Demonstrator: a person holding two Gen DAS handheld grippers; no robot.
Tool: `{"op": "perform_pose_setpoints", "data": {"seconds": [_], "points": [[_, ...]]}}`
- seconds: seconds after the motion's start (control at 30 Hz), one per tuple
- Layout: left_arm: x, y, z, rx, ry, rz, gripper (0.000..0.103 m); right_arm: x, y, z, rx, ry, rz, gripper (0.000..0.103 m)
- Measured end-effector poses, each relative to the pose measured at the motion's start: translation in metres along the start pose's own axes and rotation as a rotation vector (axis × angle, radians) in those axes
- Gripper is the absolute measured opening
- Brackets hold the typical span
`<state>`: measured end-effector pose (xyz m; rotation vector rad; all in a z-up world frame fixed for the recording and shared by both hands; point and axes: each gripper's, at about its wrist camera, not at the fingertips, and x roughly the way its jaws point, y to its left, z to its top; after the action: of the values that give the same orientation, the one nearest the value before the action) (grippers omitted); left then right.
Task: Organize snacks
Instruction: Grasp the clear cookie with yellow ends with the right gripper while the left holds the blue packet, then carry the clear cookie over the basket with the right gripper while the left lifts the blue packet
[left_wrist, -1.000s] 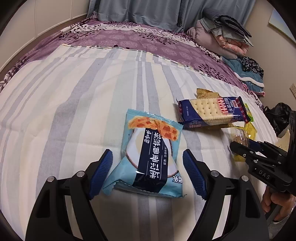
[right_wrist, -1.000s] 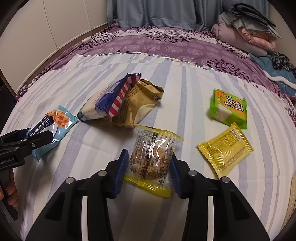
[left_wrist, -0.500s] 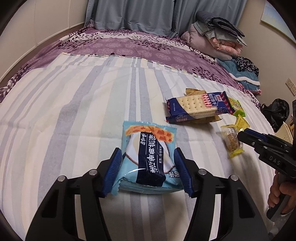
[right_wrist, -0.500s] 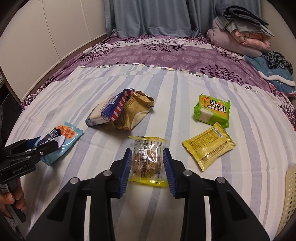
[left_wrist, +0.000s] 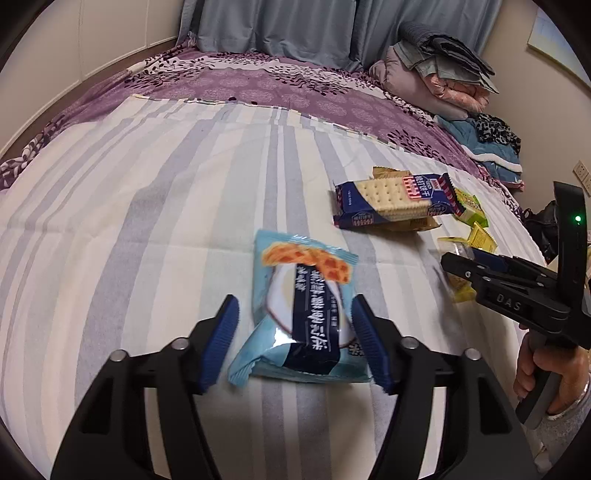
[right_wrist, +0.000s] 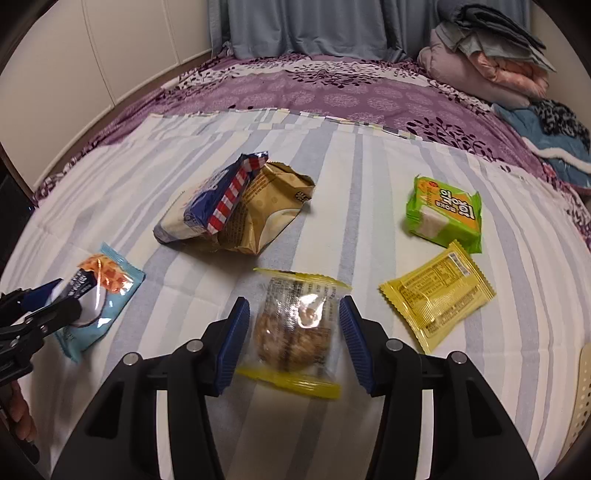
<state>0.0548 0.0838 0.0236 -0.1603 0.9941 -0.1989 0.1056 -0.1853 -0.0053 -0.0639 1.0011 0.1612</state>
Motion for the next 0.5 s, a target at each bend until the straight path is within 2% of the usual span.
{"op": "perform_pose_setpoints", "data": {"seconds": [0.1, 0.17, 0.27, 0.4, 0.47, 0.5], "points": [[0.001, 0.000, -0.004, 0.009, 0.011, 0.003, 0.072, 0.008, 0.005, -0.001, -0.020, 0.019, -0.017, 0.051], [0.003, -0.001, -0.006, 0.019, 0.028, 0.011, 0.080, 0.008, 0.008, -0.003, -0.037, 0.006, -0.033, 0.050], [0.006, -0.004, -0.011, 0.043, 0.051, 0.010, 0.081, 0.006, 0.007, -0.004, -0.034, 0.002, -0.035, 0.045], [0.008, -0.010, -0.015, 0.091, 0.041, 0.019, 0.081, 0.003, 0.004, -0.005, -0.026, 0.002, -0.023, 0.039], [0.008, -0.009, -0.014, 0.097, 0.033, 0.016, 0.073, -0.001, 0.002, -0.007, -0.017, 0.000, -0.011, 0.039], [0.008, -0.010, -0.014, 0.100, 0.033, 0.016, 0.073, -0.003, 0.002, -0.008, -0.013, -0.003, -0.008, 0.039]]}}
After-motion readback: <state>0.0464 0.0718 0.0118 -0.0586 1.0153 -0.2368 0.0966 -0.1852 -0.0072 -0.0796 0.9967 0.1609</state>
